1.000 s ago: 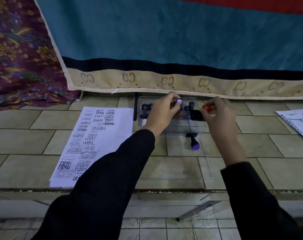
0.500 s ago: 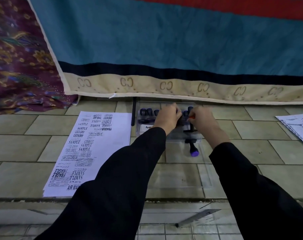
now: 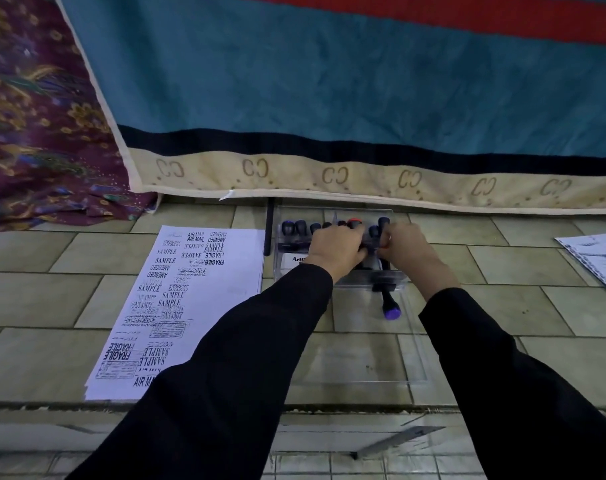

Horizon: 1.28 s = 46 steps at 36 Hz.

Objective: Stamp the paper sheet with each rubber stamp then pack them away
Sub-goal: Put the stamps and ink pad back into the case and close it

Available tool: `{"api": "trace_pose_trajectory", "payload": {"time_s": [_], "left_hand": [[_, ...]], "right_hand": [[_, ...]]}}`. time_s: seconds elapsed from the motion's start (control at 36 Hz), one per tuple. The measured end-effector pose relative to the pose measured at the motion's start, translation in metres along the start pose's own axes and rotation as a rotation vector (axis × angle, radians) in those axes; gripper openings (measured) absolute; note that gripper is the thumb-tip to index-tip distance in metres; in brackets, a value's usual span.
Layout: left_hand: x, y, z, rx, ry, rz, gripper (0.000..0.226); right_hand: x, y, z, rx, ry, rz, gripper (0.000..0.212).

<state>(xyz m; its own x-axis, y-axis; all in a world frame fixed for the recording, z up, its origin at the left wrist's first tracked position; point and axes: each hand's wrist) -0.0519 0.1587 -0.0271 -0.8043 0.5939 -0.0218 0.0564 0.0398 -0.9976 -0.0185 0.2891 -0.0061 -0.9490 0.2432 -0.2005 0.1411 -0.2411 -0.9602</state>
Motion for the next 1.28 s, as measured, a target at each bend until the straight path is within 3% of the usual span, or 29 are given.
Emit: {"api": "trace_pose_trajectory", "payload": {"time_s": [0.14, 0.36, 0.53, 0.67, 0.78, 0.89, 1.14, 1.28], "left_hand": [[-0.002, 0.006, -0.005, 0.008, -0.043, -0.017, 0.048], [0.002, 0.002, -0.010, 0.104, -0.104, 0.060, 0.030], [-0.002, 0.005, -0.007, 0.105, -0.063, -0.022, 0.025], [-0.008, 0.009, 0.004, -0.282, -0.053, -0.200, 0.027], [-0.014, 0.011, 0.020, -0.538, -0.081, -0.286, 0.026], [-0.023, 0.011, 0.040, -0.683, -0.112, -0.339, 0.022], [-0.060, 0.016, 0.079, -0.766, -0.203, -0.420, 0.019], [-0.086, 0.023, 0.091, -0.764, -0.280, -0.518, 0.018]], "right_hand": [[-0.002, 0.007, 0.001, -0.037, -0.015, 0.024, 0.016], [-0.006, 0.011, 0.007, -0.143, -0.049, 0.059, 0.015], [-0.010, 0.011, 0.003, -0.045, -0.005, 0.048, 0.013], [-0.027, 0.008, -0.006, 0.201, -0.012, -0.175, 0.013], [-0.045, 0.011, -0.010, 0.253, -0.038, -0.298, 0.008], [-0.061, 0.021, -0.011, 0.257, -0.013, -0.258, 0.021], [-0.091, 0.048, -0.013, 0.178, 0.067, -0.057, 0.038], [-0.098, 0.058, -0.012, 0.231, 0.083, -0.070, 0.035]]}}
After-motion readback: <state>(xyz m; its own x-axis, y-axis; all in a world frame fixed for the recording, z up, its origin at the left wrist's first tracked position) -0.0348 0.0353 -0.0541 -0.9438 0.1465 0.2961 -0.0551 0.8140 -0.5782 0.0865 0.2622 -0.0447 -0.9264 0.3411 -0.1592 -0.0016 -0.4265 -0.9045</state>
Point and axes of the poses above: each hand's wrist, its own x-axis towards the middle knuckle, its own y-axis out of the palm, z = x × y, and after that the axes turned 8 degrees about z, right-handed
